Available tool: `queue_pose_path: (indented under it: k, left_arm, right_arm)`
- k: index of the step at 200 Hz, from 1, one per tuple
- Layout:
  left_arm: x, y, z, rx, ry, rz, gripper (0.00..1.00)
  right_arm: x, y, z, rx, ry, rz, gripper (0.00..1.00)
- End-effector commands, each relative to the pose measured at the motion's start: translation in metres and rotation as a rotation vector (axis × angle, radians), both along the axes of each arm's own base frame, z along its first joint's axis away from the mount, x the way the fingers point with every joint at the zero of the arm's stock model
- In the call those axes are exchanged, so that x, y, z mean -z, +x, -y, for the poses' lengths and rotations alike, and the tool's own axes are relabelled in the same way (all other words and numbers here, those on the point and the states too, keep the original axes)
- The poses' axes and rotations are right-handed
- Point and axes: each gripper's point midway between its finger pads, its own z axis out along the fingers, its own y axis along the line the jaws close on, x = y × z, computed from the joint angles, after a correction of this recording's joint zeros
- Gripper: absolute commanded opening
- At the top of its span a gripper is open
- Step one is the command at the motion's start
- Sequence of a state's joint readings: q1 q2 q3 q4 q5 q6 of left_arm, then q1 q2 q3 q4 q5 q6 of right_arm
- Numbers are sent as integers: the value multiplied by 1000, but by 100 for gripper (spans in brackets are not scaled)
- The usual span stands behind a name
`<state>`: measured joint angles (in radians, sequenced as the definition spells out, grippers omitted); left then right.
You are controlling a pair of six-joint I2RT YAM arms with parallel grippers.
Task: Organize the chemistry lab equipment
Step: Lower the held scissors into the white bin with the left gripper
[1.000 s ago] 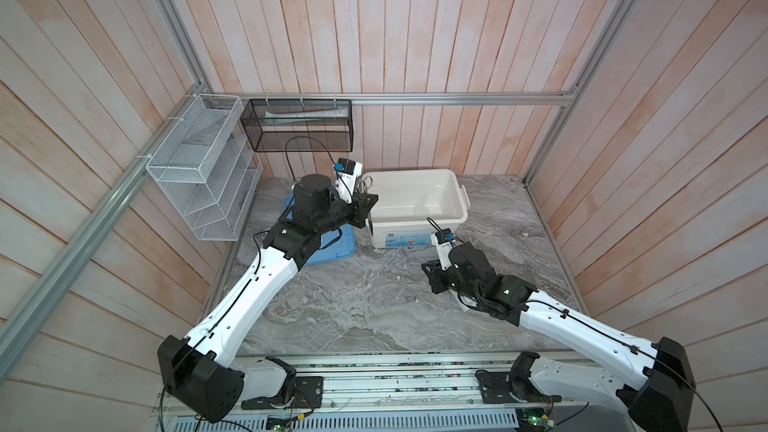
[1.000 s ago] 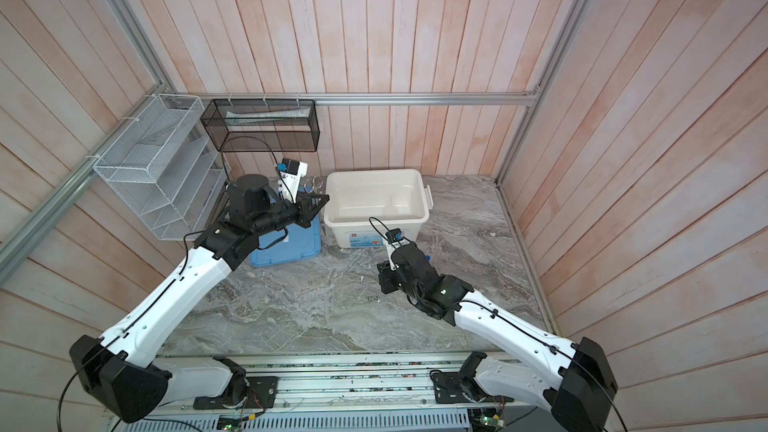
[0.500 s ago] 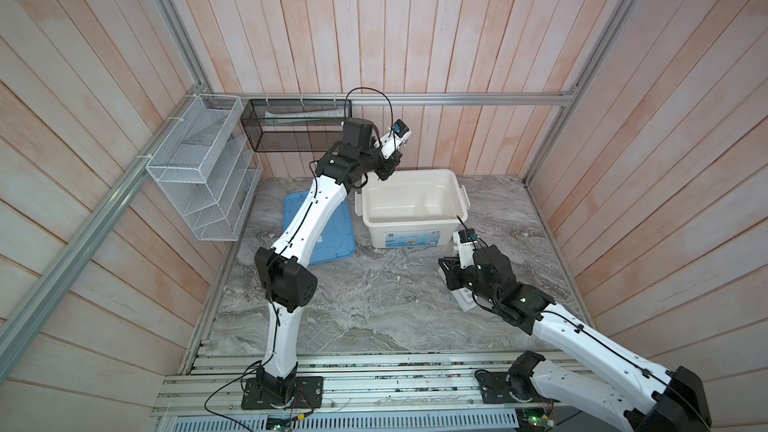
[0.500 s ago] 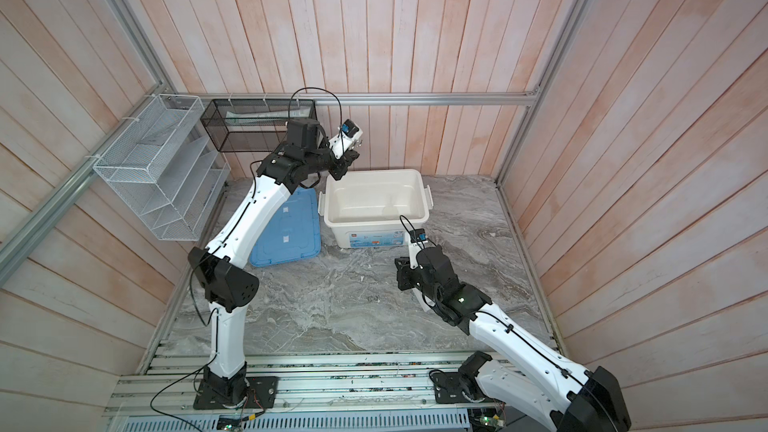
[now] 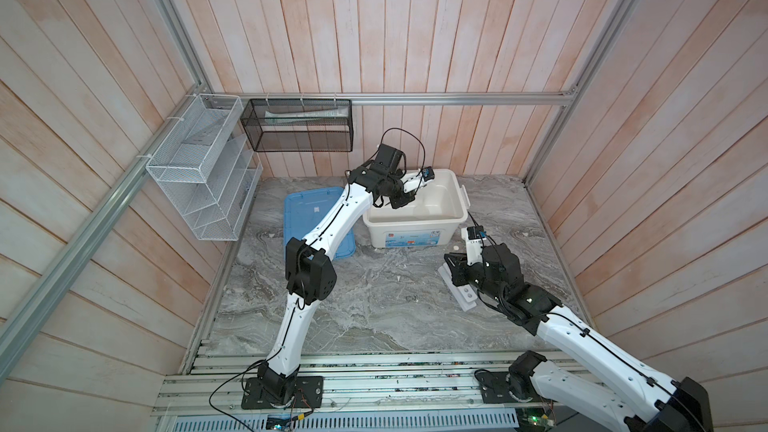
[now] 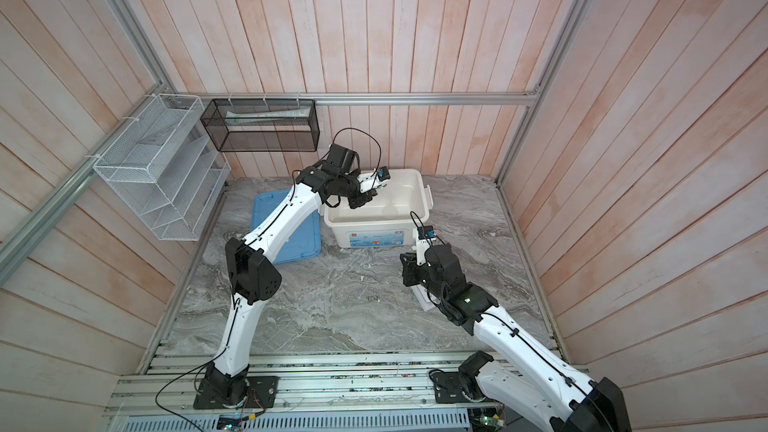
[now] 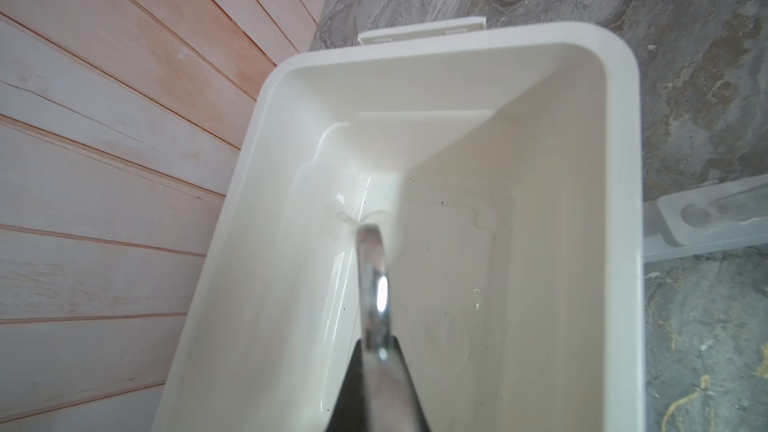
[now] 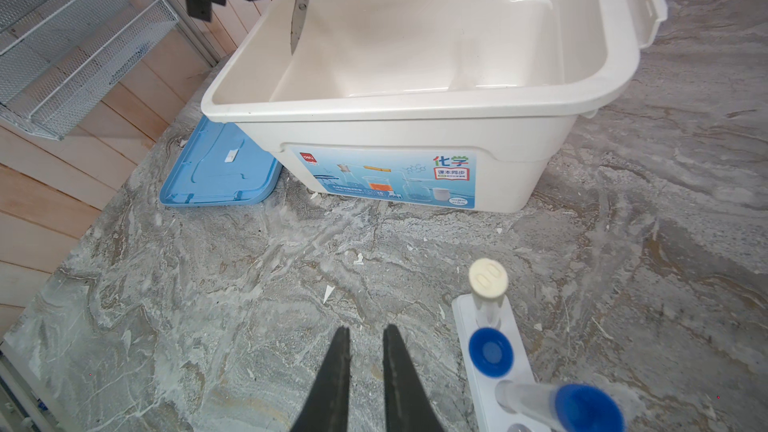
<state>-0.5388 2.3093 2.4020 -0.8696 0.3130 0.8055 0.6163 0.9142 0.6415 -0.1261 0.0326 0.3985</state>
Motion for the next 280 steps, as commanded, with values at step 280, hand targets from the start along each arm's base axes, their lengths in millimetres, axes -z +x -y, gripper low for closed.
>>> queue_pose_path:
  k: [280]
  left_arm:
    - [148, -9, 6, 138, 207, -103, 0]
  right_arm:
    - [53, 30, 2, -40, 73, -108, 17]
